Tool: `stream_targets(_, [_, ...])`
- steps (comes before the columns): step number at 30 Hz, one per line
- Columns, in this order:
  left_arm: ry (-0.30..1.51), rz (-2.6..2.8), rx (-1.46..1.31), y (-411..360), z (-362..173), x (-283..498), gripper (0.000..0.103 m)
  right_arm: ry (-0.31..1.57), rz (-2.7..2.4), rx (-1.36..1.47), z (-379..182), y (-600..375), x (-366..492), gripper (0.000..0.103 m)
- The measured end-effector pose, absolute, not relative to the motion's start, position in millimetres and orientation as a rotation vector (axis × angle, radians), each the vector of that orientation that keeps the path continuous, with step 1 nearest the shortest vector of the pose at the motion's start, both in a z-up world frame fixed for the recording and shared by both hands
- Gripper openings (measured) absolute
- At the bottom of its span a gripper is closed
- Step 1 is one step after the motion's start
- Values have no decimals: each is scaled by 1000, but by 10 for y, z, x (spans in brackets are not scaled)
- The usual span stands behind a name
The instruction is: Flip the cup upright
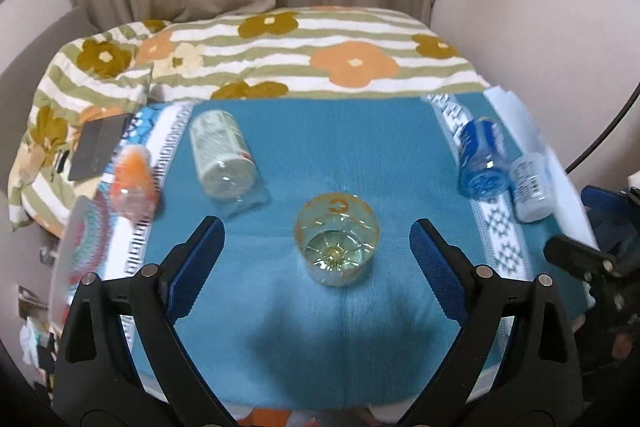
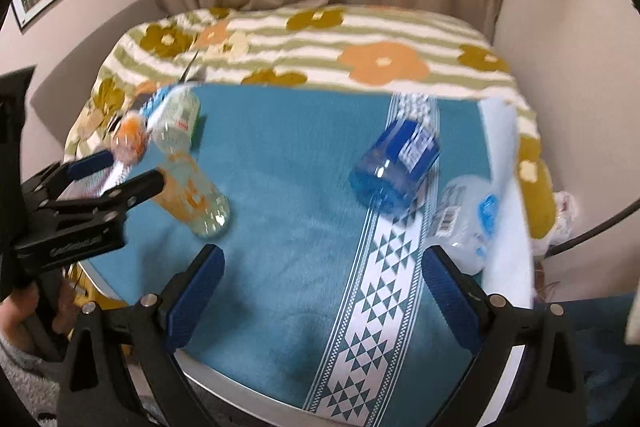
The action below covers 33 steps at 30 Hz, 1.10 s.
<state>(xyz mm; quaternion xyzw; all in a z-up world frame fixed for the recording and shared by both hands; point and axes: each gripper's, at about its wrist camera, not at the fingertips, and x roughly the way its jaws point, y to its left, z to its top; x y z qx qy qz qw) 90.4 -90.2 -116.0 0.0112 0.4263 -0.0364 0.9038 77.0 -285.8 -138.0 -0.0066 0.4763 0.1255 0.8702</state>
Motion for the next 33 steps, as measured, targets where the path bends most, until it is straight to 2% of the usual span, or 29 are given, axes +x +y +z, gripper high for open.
stream_targets(3, [854,-77,27,-788,-868,746,103,952,220,3,-1127,-2788,675,99])
stream_targets(10, [806,-61,1,-375,-433,397,103,878,118,35,-698,-2534,444,99])
stream_targets(15, [789,-46,-11,-162,-357,244,103,829,73,26,-553,-2357,261,99])
stream_targets(17, [779,-45,-10,-100,-343,191,103,812,62,34,-515,-2312,191,102])
stream_targets(33, [741,-56,12,44,-285,37,103,759,10,41,-442,-2143,-9,102])
